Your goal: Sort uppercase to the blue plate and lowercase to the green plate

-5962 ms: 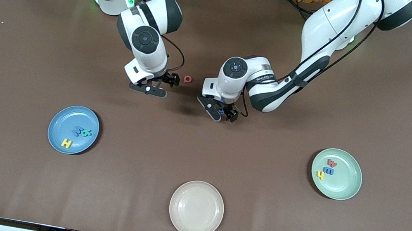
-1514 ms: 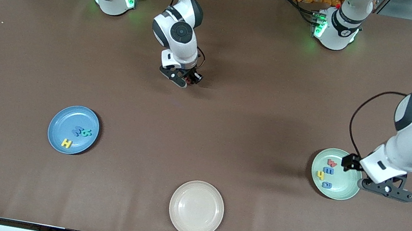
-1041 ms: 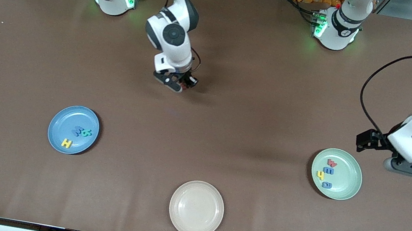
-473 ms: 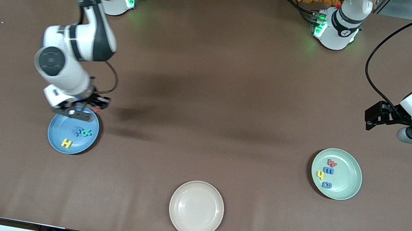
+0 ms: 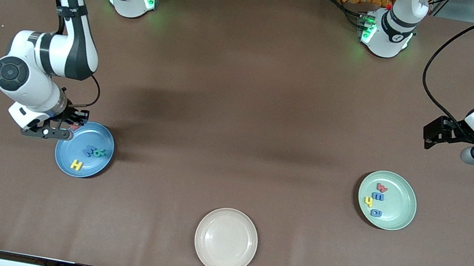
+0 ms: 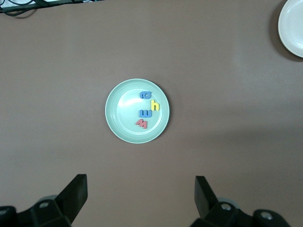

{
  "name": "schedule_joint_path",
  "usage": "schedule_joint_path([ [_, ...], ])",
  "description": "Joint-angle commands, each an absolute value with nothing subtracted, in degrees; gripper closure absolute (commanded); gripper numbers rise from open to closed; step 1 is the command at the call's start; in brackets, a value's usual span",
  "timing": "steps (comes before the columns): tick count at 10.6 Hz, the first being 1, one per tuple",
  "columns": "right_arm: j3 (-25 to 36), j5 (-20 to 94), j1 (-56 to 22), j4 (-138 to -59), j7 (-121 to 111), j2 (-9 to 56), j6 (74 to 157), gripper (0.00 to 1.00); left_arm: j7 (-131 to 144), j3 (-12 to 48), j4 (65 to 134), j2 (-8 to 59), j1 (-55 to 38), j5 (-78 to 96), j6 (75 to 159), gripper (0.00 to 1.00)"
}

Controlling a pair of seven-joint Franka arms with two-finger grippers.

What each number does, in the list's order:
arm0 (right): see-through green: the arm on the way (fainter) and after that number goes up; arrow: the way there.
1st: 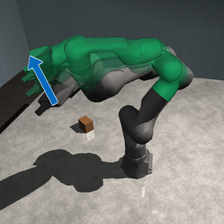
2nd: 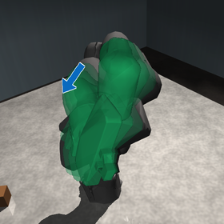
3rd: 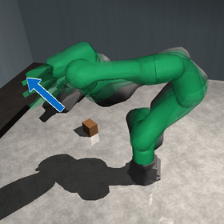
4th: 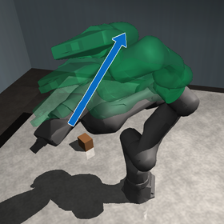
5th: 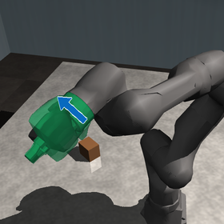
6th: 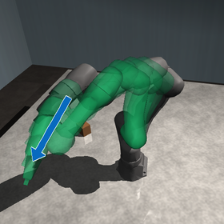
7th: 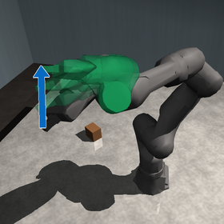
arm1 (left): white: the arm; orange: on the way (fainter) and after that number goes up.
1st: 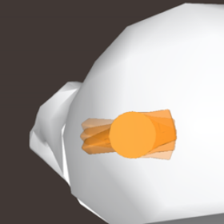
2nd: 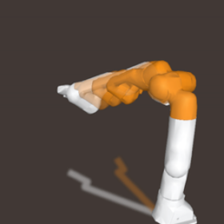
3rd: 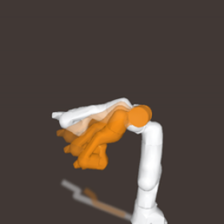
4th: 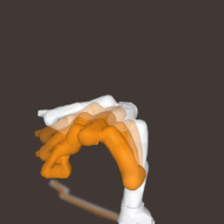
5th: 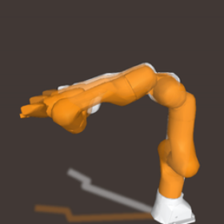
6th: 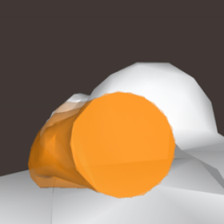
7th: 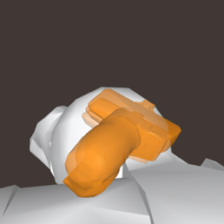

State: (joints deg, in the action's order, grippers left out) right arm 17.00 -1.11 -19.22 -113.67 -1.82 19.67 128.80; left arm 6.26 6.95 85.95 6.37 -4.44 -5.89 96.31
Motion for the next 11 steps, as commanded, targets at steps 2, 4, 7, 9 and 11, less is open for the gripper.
schedule_joint_path([
  [2,16.79,-1.67,-18.02,-111.01,-2.64,21.18,128.5,0.0,4.83,6.15,87.1,4.75,-5.01,-4.48,95.89,0.0],
  [4,16.7,-1.58,-17.49,-110.83,-2.72,21.09,128.32,0.0,5.18,5.98,87.1,4.13,-4.48,-0.47,95.19,0.0],
  [7,16.09,-1.23,-15.57,-109.61,-5.96,17.6,127.44,0.0,5.71,5.98,87.36,3.16,-4.13,-0.09,93.87,0.0],
  [9,13.02,-0.79,-13.46,-103.22,-6.5,15.48,118.8,0.0,4.93,5.89,87.1,2.55,-4.13,-0.09,93.08,0.0],
  [11,5.76,-0.88,-7.86,-99.68,-6.07,10.67,111.64,0.0,4.83,5.71,86.93,2.72,-4.22,-0.7,93.08,0.0],
])
